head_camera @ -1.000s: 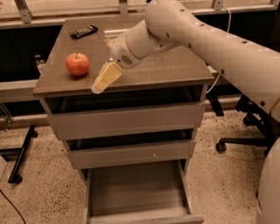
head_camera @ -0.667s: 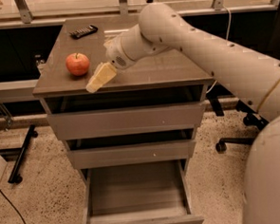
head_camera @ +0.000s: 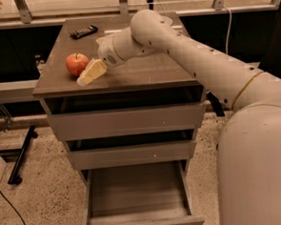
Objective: Place apple into bottom drawer
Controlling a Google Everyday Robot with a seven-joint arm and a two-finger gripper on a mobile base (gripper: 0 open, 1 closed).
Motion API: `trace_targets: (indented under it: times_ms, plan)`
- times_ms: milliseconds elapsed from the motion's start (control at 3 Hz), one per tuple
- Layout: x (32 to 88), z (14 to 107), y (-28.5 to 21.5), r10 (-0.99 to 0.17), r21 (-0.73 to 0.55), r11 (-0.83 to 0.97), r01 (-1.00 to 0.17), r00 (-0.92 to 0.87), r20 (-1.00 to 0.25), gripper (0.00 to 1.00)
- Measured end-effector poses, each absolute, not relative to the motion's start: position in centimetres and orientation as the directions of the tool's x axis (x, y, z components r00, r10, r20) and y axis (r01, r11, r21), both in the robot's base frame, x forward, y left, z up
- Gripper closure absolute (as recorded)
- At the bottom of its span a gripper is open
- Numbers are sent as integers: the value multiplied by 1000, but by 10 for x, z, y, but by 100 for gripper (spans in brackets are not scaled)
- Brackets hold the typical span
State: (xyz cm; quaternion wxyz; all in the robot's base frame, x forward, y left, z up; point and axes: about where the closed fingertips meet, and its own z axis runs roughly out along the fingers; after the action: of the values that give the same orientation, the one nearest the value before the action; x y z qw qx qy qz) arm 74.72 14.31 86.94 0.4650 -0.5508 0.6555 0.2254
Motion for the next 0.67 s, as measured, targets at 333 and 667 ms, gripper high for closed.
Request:
trace_targets:
  times_ms: [333,667]
  plan:
    - [762,869,165,-464,-205,277,-939,56,-884,0]
    - [774,868,195,-406,-177,243,-954,66,-911,26]
